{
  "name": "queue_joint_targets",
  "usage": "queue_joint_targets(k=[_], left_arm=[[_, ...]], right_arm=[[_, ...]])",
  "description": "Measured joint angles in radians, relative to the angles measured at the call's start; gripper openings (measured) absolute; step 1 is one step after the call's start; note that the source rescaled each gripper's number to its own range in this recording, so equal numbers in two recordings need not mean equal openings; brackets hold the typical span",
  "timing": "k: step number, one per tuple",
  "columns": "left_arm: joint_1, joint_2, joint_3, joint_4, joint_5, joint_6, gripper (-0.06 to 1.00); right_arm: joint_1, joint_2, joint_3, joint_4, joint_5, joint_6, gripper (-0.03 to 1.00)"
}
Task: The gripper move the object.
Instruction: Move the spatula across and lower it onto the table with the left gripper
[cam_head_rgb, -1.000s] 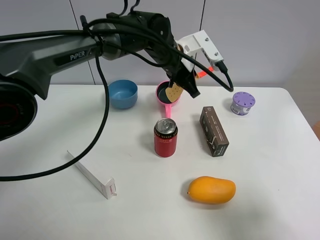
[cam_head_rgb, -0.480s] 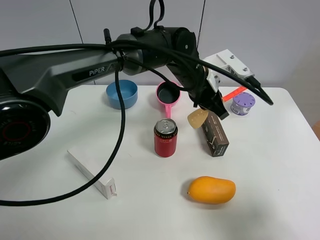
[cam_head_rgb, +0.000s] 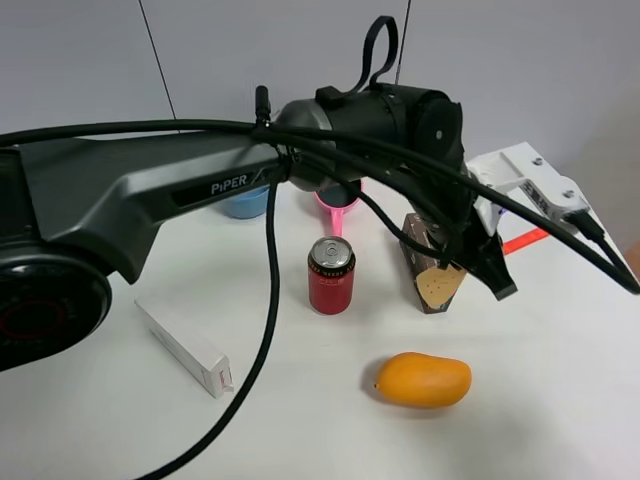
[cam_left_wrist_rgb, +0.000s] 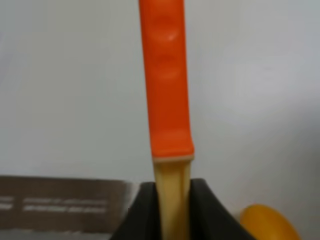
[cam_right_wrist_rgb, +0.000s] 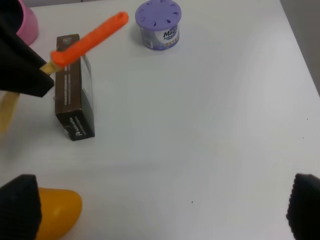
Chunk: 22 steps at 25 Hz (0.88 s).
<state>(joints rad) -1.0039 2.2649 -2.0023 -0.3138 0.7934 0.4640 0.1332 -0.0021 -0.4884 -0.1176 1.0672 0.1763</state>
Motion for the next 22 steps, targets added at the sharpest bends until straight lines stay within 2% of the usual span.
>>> queue_joint_targets(k=[6,10,12,22], left_arm=[[-0.067,0.042,-0.001,0.05,-0.002,0.054,0.0],[-0.091,0.083,-0.001,0.079,0.0,0.166,0.0],[-0.099,0.097,-0.001,0.088,0.009,0.228,0.0],[-0.105,0.16,-0.001,0.101,0.018,0.344,0.0]], right_arm=[[0.0,0.0,0.0,0.0,0.0,0.0,1.0],[0.0,0.0,0.0,0.0,0.0,0.0,1.0],[0.0,0.0,0.0,0.0,0.0,0.0,1.0],[0.0,0.0,0.0,0.0,0.0,0.0,1.0]])
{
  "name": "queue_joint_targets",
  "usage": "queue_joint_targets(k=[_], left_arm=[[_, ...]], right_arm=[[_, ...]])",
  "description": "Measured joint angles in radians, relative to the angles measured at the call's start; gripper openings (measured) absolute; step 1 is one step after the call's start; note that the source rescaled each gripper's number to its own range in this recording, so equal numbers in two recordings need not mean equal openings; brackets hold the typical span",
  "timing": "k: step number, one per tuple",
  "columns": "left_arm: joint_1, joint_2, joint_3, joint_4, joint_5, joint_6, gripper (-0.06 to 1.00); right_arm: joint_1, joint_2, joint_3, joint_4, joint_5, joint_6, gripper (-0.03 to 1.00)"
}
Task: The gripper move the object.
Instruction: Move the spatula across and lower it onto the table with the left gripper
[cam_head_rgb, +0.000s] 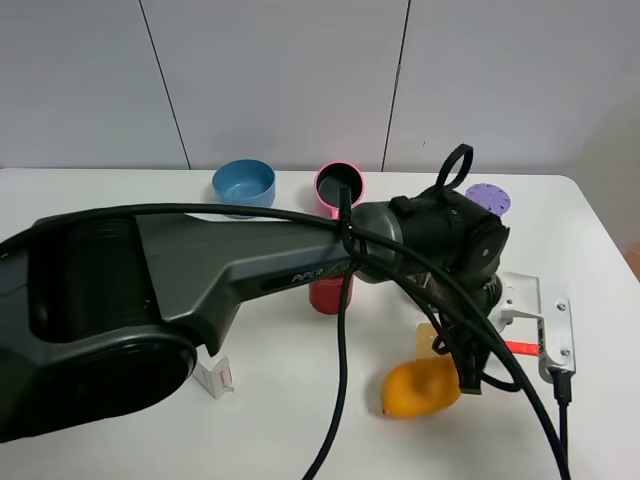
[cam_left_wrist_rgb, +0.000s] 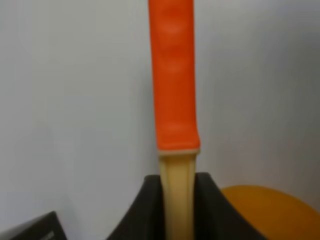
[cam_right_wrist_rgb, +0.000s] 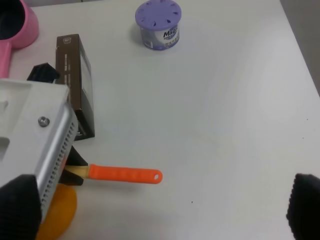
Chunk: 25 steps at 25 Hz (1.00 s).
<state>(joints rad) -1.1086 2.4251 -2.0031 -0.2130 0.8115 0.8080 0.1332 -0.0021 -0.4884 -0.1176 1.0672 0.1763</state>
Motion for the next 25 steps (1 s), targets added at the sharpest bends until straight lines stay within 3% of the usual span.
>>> queue_joint_targets(k=[25], left_arm=[[0.058,0.025,0.0,0.059,-0.027,0.042,0.0]], right_arm=[[0.0,0.0,0.0,0.0,0.0,0.0,1.0]])
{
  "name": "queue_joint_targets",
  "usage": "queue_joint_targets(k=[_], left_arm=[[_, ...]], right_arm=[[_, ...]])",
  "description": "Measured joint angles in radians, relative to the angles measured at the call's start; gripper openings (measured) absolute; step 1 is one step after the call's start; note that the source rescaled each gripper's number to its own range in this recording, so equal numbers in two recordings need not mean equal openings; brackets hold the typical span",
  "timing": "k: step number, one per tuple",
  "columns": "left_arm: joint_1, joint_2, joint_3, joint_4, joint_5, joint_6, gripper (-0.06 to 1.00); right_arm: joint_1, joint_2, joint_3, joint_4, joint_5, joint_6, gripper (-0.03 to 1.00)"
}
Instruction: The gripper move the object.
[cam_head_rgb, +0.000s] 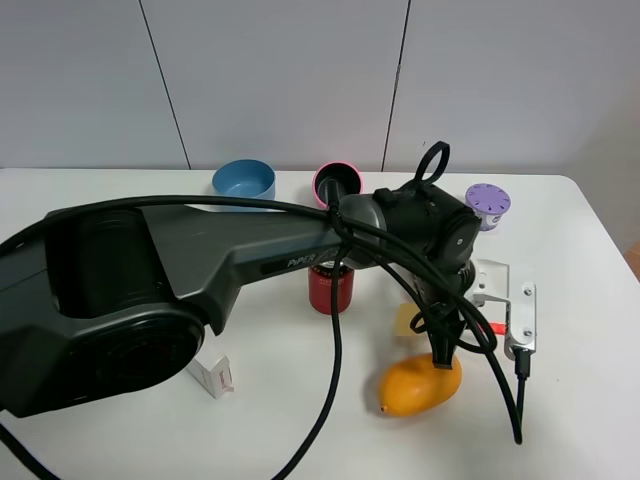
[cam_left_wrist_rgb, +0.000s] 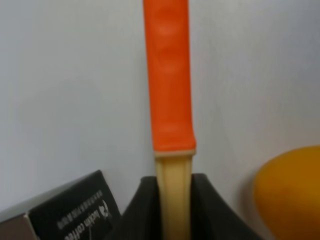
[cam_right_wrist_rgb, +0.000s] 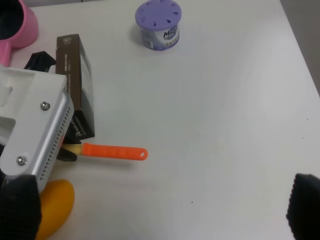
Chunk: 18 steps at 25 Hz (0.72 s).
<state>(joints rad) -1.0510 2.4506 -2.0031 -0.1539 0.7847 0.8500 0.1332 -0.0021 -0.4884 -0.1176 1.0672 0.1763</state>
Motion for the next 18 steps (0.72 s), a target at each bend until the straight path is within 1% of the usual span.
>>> queue_joint_targets(k=[3,4,9,18], left_arm=[[0.0,0.005,0.0,0.0,0.0,0.0,0.03],[0.0,0.009,0.0,0.0,-0.001,0.0,0.06],[0.0,0.028,0.0,0.0,-0.003,0.0,0.25],[0.0,0.031,0.0,0.0,-0.03,-0.013,0.55]], right_arm=[[0.0,0.0,0.0,0.0,0.0,0.0,1.0],[0.0,0.0,0.0,0.0,0.0,0.0,1.0],[0.0,0.0,0.0,0.0,0.0,0.0,1.0],[0.0,0.0,0.0,0.0,0.0,0.0,1.0]])
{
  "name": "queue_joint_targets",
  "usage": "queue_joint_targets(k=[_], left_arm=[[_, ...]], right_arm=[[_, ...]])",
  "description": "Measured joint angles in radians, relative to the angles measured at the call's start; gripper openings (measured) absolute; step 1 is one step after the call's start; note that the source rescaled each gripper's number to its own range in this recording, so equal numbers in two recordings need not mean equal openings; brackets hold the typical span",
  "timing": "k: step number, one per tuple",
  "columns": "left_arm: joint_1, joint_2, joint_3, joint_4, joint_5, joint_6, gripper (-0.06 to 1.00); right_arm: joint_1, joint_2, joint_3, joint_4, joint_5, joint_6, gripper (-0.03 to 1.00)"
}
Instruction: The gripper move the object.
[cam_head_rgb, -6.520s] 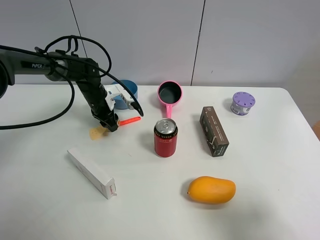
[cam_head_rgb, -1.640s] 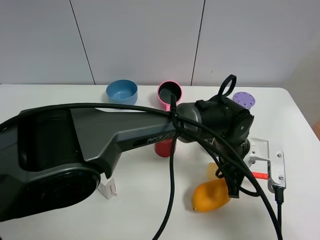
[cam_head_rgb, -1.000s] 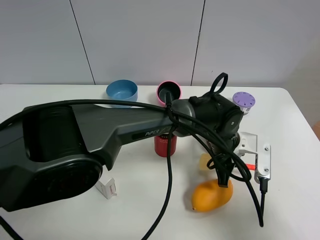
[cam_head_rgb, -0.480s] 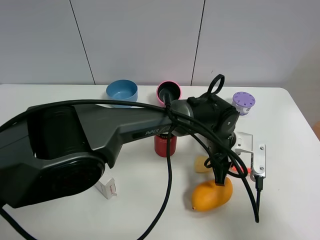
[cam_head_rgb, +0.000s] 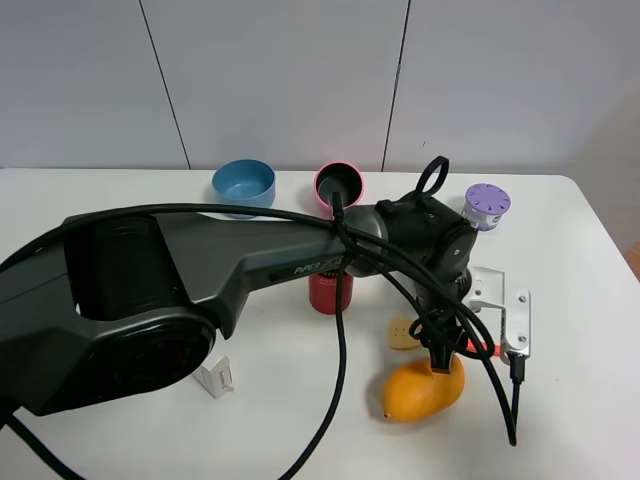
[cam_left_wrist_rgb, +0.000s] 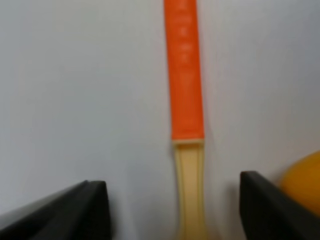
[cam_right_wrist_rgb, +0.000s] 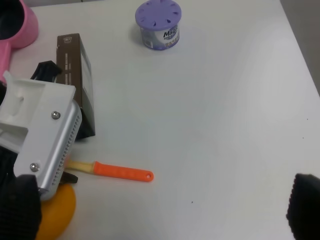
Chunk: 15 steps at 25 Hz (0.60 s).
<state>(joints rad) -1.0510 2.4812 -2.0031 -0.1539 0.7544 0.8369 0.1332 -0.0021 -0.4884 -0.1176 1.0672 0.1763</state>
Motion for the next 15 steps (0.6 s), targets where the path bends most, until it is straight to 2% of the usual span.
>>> queue_joint_targets(k=[4,15], left_arm=[[0.0,-0.001,0.0,0.0,0.001,-0.033,0.65],[0.0,-0.025,0.0,-0.016,-0.002,-0.073,0.67]], right_arm=[[0.0,0.0,0.0,0.0,0.0,0.0,1.0],[0.0,0.0,0.0,0.0,0.0,0.0,1.0]])
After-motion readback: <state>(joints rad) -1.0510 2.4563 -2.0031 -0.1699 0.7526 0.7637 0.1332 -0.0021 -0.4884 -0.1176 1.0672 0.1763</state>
